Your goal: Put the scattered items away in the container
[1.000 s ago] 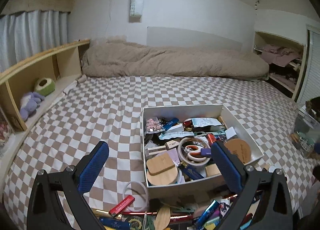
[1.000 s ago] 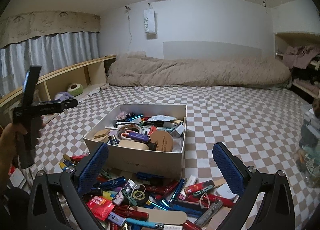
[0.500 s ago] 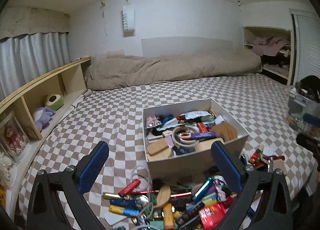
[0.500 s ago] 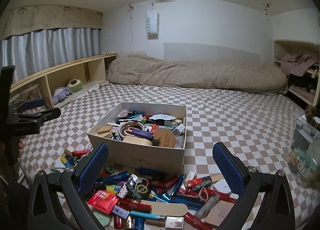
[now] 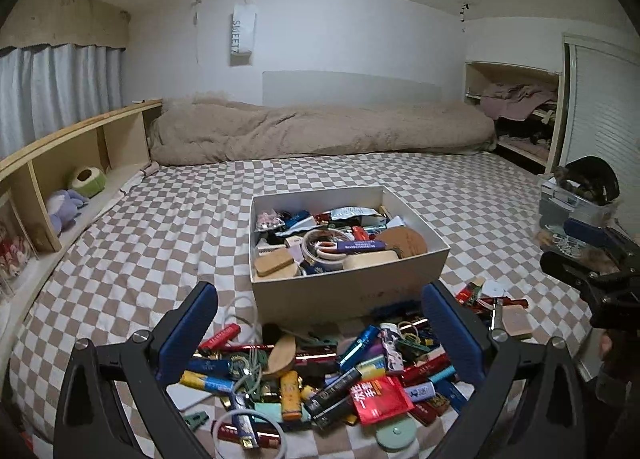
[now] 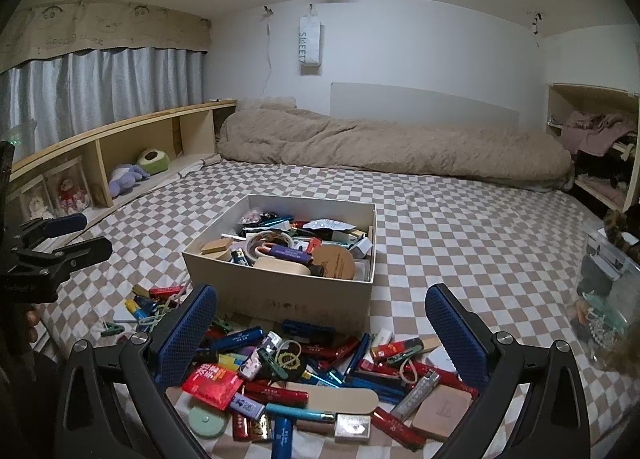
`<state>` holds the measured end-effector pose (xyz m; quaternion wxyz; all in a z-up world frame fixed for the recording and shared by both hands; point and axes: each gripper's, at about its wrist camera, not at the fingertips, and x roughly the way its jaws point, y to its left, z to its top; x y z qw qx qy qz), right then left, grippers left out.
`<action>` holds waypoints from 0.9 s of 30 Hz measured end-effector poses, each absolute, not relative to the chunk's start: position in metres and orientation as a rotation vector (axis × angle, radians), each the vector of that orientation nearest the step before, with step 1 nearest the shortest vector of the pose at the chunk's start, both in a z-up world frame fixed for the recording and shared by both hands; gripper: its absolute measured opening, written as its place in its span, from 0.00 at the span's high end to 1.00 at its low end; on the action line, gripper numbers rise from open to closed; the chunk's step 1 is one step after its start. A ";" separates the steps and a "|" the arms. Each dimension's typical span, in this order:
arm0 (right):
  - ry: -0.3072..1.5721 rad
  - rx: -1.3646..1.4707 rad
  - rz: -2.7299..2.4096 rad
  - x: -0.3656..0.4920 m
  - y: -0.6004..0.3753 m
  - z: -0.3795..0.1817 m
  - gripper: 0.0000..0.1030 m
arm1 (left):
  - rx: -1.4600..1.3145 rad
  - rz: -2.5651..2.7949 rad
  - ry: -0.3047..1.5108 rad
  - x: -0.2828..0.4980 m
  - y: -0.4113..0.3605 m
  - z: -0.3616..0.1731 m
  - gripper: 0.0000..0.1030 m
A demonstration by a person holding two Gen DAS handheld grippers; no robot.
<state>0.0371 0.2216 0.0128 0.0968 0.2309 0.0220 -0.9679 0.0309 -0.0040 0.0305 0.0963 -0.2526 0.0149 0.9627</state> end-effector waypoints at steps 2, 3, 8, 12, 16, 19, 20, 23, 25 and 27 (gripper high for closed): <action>0.068 0.689 -2.869 0.039 0.222 0.012 0.00 | -0.753 2.847 0.047 0.033 -0.003 0.029 0.00; 0.065 0.691 -2.869 0.040 0.222 0.011 0.00 | -0.758 2.844 0.050 0.034 -0.003 0.028 0.00; 0.048 0.694 -2.875 0.044 0.224 0.009 0.00 | -0.763 2.836 0.070 0.037 -0.001 0.027 0.00; 0.047 0.693 -2.873 0.045 0.224 0.009 0.00 | -0.766 2.834 0.066 0.038 -0.001 0.026 0.00; 0.059 0.694 -2.873 0.045 0.221 0.010 0.00 | -0.776 2.829 0.050 0.039 -0.001 0.025 0.00; 0.058 0.697 -2.870 0.045 0.221 0.009 0.00 | -0.781 2.836 0.051 0.040 -0.001 0.024 0.00; 0.058 0.699 -2.870 0.045 0.221 0.009 0.00 | -0.783 2.836 0.052 0.040 -0.002 0.024 0.00; 0.060 0.704 -2.867 0.044 0.220 0.009 0.00 | -0.783 2.834 0.051 0.039 -0.002 0.024 0.00; 0.060 0.708 -2.867 0.044 0.220 0.008 0.00 | -0.783 2.830 0.048 0.039 -0.003 0.024 0.00; 0.061 0.713 -2.866 0.043 0.219 0.008 0.00 | -0.784 2.828 0.044 0.039 -0.003 0.023 0.00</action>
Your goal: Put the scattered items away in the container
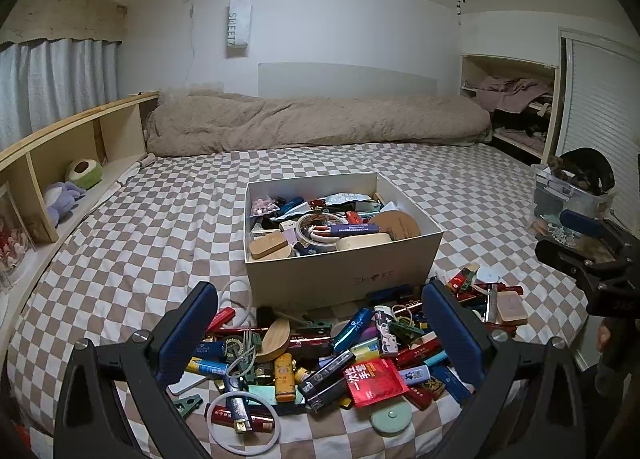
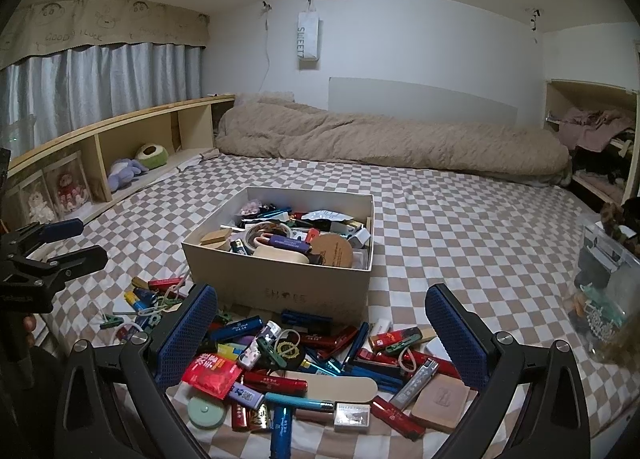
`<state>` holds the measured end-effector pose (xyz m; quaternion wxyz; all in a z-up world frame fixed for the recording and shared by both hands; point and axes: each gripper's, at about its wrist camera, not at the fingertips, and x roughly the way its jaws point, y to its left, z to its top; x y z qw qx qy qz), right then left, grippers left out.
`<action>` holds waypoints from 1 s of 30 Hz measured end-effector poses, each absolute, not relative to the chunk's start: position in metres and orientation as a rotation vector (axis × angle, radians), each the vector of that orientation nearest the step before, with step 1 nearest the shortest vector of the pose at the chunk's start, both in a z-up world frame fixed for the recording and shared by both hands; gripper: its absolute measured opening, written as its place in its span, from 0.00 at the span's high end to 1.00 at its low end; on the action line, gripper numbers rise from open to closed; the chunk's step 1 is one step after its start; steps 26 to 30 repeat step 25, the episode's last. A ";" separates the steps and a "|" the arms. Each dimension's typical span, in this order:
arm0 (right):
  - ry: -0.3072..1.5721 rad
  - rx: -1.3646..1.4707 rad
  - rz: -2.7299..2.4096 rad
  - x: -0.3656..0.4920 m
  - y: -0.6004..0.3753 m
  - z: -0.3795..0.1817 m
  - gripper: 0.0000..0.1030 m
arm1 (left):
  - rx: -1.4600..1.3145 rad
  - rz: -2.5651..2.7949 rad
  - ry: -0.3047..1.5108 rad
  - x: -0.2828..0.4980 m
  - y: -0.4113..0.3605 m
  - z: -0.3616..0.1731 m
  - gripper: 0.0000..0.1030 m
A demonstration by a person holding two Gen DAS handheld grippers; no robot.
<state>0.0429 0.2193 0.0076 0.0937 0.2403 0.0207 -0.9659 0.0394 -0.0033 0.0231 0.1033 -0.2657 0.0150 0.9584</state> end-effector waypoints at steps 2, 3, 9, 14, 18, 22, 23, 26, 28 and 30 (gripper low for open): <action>0.068 0.719 -2.865 0.042 0.219 0.007 0.00 | -0.785 2.827 0.042 0.039 -0.004 0.023 0.00; 0.071 0.721 -2.864 0.042 0.218 0.007 0.00 | -0.788 2.827 0.039 0.039 -0.004 0.022 0.00; 0.066 0.723 -2.864 0.042 0.218 0.006 0.00 | -0.795 2.824 0.032 0.038 -0.004 0.021 0.00; 0.056 0.725 -2.861 0.042 0.218 0.007 0.00 | -0.787 2.839 0.027 0.038 -0.006 0.022 0.00; 0.059 0.733 -2.859 0.041 0.217 0.005 0.00 | -0.782 2.848 0.006 0.038 -0.008 0.022 0.00; 0.056 0.736 -2.856 0.042 0.216 0.005 0.00 | -0.789 2.856 0.008 0.038 -0.009 0.022 0.00; 0.056 0.736 -2.856 0.042 0.216 0.005 0.00 | -0.790 2.857 0.007 0.039 -0.010 0.022 0.00; 0.056 0.735 -2.855 0.042 0.216 0.005 0.00 | -0.791 2.858 0.008 0.039 -0.010 0.021 0.00; 0.056 0.735 -2.855 0.042 0.216 0.005 0.00 | -0.791 2.858 0.008 0.039 -0.010 0.021 0.00; 0.056 0.735 -2.855 0.042 0.216 0.005 0.00 | -0.791 2.858 0.008 0.039 -0.010 0.021 0.00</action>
